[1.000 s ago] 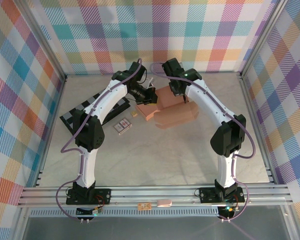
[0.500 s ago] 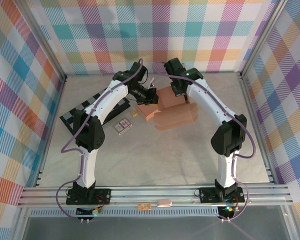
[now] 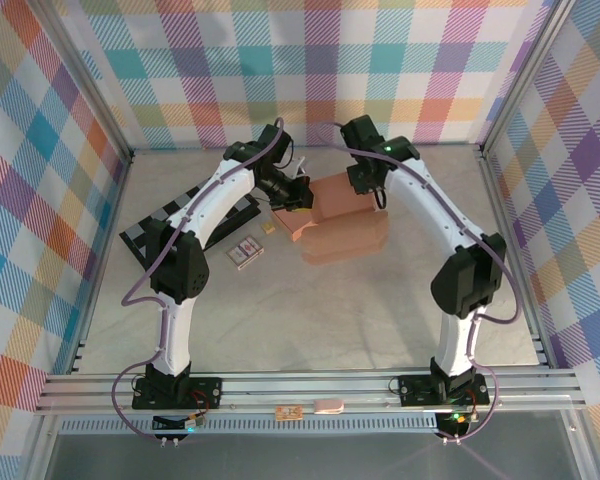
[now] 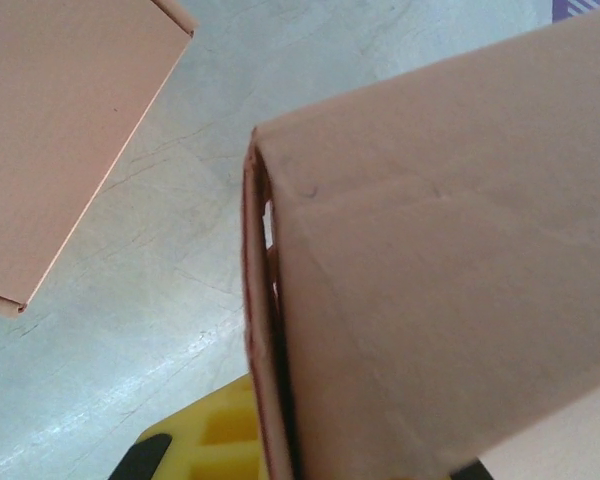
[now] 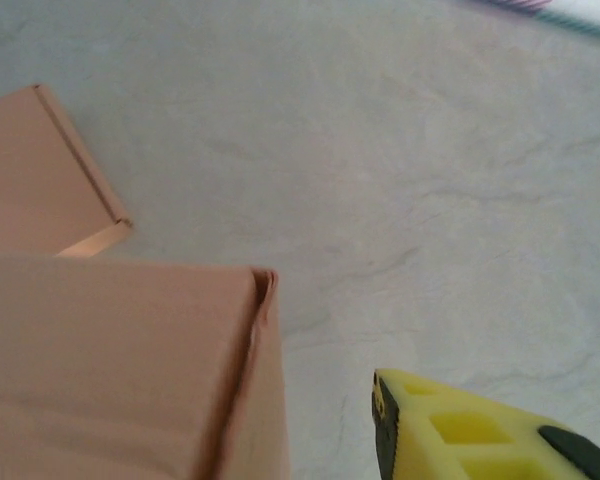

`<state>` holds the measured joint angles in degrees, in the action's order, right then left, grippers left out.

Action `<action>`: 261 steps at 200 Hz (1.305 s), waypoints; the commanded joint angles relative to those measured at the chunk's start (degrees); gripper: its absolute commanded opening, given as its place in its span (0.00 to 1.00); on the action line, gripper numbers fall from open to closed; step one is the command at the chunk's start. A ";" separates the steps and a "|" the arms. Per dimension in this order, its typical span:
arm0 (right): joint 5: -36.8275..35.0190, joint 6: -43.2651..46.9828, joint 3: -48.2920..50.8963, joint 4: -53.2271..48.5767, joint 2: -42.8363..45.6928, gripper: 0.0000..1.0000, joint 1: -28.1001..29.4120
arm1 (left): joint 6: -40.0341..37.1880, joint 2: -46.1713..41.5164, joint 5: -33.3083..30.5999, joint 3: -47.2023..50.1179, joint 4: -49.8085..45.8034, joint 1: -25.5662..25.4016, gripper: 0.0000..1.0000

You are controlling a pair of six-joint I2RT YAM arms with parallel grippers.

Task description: Fold the paper box

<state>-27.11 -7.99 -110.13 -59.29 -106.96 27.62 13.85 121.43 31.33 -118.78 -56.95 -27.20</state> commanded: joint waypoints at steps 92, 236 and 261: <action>-1.58 -1.54 5.29 -2.02 2.97 0.10 -0.81 | 0.02 -1.81 0.76 -2.32 -1.49 -0.05 0.00; -17.27 2.13 1.55 -4.43 -1.25 0.23 3.60 | 0.66 -0.59 -0.31 -4.81 -3.17 -0.74 0.00; -17.89 1.68 1.50 -4.68 -1.92 0.18 3.62 | 0.69 -0.40 -0.28 -4.91 -3.07 -0.73 0.00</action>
<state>-41.60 -6.37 -107.37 -61.41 -107.61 31.81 14.96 121.45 30.52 -121.67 -57.95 -27.86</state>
